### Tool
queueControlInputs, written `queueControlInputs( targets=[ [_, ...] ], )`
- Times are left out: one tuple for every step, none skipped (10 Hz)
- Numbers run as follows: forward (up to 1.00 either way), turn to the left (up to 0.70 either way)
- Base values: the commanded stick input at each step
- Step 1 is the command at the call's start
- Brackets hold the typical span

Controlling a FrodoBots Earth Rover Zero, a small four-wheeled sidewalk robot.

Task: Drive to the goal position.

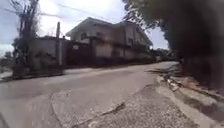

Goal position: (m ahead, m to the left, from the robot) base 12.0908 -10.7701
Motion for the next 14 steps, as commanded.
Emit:
queueControlInputs(
  targets=[
    [1.00, -0.20],
    [1.00, -0.20],
    [1.00, -0.20],
    [1.00, -0.22],
    [1.00, -0.22],
    [1.00, -0.21],
    [1.00, -0.21],
    [1.00, -0.20],
    [1.00, -0.18],
    [1.00, -0.05],
    [1.00, 0.00],
    [1.00, 0.00],
    [1.00, 0.00],
    [1.00, 0.00]
  ],
)
